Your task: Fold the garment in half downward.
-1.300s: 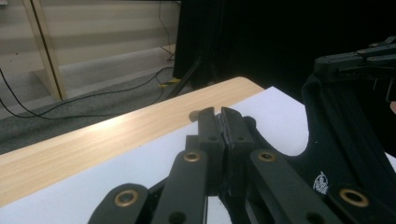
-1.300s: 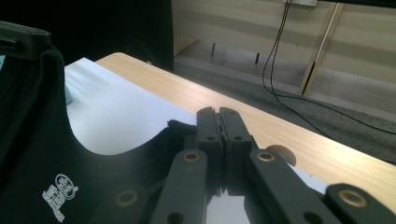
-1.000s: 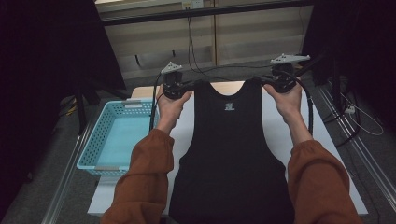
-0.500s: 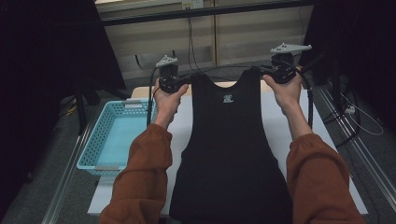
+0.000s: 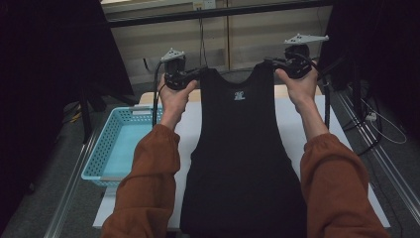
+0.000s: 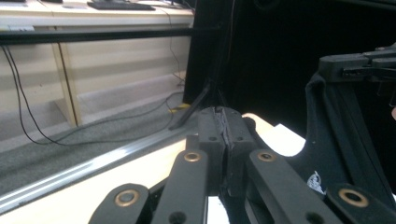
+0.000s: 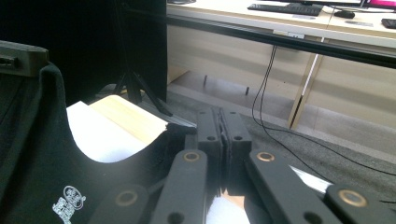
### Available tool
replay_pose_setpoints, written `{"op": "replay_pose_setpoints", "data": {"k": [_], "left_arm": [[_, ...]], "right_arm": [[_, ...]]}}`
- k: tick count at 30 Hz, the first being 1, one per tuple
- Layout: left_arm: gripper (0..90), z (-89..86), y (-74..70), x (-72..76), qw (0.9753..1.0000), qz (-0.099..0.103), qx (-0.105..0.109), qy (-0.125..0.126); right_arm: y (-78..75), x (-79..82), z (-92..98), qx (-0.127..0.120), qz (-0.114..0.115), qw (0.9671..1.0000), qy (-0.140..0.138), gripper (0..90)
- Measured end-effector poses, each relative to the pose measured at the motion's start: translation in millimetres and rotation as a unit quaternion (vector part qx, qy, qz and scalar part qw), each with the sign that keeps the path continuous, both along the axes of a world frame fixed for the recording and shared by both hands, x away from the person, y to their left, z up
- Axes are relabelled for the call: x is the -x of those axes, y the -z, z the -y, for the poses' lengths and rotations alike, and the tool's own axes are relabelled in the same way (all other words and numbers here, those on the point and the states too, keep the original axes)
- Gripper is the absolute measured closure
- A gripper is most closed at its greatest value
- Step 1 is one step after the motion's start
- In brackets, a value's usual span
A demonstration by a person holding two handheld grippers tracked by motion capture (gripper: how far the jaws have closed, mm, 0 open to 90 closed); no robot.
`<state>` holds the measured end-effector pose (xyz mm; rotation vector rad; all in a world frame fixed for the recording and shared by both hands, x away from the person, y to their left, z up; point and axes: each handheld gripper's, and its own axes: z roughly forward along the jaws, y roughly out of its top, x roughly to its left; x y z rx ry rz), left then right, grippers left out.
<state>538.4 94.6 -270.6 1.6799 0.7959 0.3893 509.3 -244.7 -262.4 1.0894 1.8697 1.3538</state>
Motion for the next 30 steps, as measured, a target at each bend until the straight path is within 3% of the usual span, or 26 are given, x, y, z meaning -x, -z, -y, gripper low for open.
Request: {"op": "replay_pose_setpoints", "data": {"k": [9, 13, 16, 17, 18, 20, 30], "left_arm": [[88.4, 1.6, -17.9, -6.5, 0.9999, 0.011, -0.005, -0.005], [88.5, -1.3, -28.2, -8.5, 0.9998, 0.017, 0.005, -0.005], [88.5, -1.7, -35.7, -10.8, 0.9995, 0.026, 0.005, -0.02], [88.5, -1.8, -38.8, -11.4, 0.9991, 0.029, 0.006, -0.029], [88.5, -1.8, -41.1, -11.9, 0.9992, 0.028, 0.006, -0.028], [88.5, -1.7, -41.5, -9.7, 0.9993, 0.029, 0.004, -0.023], [88.5, -0.7, -22.0, 5.2, 0.9998, 0.016, 0.007, 0.0]], "right_arm": [[-14.2, -5.8, -3.1, 0.008, 0.008, 0.9999, 0.005, 88.7], [-25.3, -9.2, -2.6, 0.003, 0.017, 0.9998, 0.006, 88.7], [-34.0, -12.4, -2.9, 0.012, 0.02, 0.9997, 0.011, 88.7], [-37.5, -13.5, -2.5, 0.011, 0.023, 0.9996, 0.012, 88.7], [-40.4, -14.3, -1.0, -0.003, 0.025, 0.9996, 0.013, 88.7], [-44.3, -14.1, 2.2, -0.007, 0.028, 0.9994, 0.018, 88.7], [-19.5, 2.1, 8.0, -0.017, 0.021, 0.9996, 0.005, 88.7]]}}
